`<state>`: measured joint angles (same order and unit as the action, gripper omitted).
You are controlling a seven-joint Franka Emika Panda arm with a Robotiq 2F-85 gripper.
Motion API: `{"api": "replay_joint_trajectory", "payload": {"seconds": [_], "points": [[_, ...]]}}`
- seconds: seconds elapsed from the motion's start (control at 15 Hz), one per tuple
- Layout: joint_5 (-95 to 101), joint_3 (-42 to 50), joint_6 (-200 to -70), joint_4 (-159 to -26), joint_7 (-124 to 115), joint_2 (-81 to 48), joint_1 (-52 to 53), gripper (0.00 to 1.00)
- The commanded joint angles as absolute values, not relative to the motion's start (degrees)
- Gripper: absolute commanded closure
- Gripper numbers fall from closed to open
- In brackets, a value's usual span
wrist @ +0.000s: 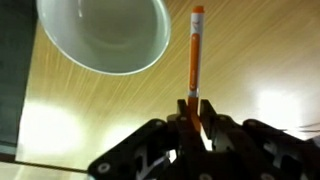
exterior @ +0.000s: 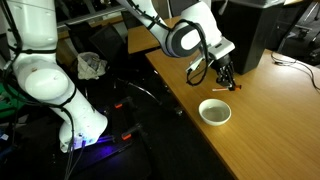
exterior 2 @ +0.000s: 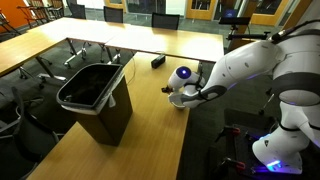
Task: Pick up the marker and put it in the bowl.
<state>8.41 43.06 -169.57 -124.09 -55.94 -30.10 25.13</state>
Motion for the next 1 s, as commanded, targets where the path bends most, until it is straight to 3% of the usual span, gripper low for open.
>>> {"api": "replay_joint_trajectory", "payload": {"seconds": [0.0, 0.27, 0.8, 0.87, 0.93], "points": [[9.0, 56.0, -173.6, -127.8, -62.5, -33.6, 36.9, 0.95], [3.9, 63.4, -176.1, -132.2, -63.0, -39.3, 45.7, 0.95], [-11.0, 62.5, -175.4, -134.1, -61.1, -51.4, 50.2, 0.95], [-12.2, 62.5, -175.4, -134.3, -61.0, -52.5, 50.6, 0.57], [-12.9, 62.4, -174.6, -134.3, -60.4, -52.6, 50.8, 0.56]]}}
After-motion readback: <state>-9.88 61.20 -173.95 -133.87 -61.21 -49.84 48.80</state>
